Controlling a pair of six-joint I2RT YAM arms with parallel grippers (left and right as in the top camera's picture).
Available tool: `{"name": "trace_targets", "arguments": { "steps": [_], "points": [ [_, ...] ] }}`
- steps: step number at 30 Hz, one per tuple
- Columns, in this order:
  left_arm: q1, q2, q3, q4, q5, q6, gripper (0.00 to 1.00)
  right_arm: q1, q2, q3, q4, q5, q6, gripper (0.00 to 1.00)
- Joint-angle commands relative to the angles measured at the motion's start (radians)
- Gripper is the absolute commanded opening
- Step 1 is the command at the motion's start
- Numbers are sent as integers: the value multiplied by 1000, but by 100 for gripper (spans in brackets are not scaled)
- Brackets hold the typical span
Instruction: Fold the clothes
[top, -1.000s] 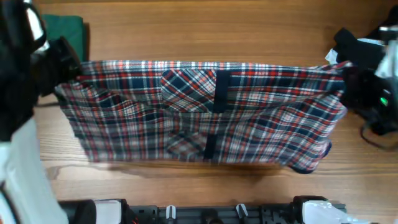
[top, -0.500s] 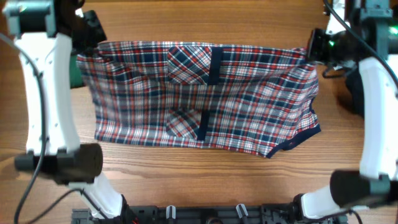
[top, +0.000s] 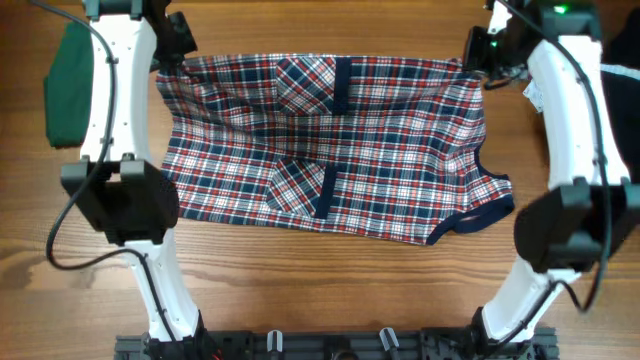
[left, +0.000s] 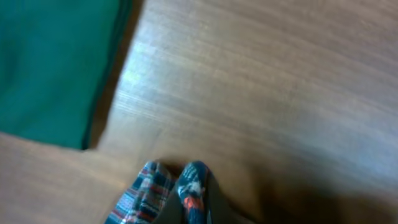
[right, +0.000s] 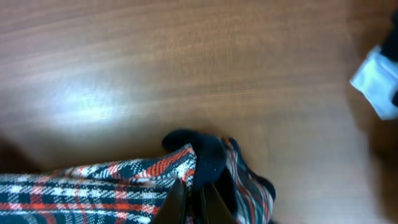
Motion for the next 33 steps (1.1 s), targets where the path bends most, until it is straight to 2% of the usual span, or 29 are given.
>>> {"name": "trace_targets", "arguments": {
  "steps": [1,18,19,20,21,22,23,24,25,26,28,29,33],
  "points": [
    [10,63,5,61,-58,-5,4,-9,77,5,80,54,-7,4],
    [10,281,5,433,-57,-5,4,-2,286,5,441,54,-4,4],
    [10,291,5,451,-58,-5,8,-2,293,5,455,54,-3,4],
    [10,294,5,463,-57,-5,15,-1,295,5,465,54,-4,4],
    [10,304,5,487,-58,-5,31,-1,306,5,486,54,-3,4],
    [10,309,5,504,-57,-5,52,-1,309,5,502,55,-3,4],
    [10,314,5,517,-58,-5,64,-1,313,5,513,55,-4,4],
    [10,320,5,527,-58,-5,79,-1,318,5,528,54,-3,10],
    [10,322,5,536,-58,-5,90,-1,321,5,539,54,-3,26],
    [11,325,5,545,-58,-4,98,-1,325,5,551,54,-3,64],
    [13,325,5,562,-58,0,100,-1,327,5,568,54,-3,93],
    [15,325,5,574,-58,0,100,-1,327,5,575,54,-3,99],
    [24,325,5,617,-58,39,100,-2,327,5,591,55,-5,100]
  ]
}}
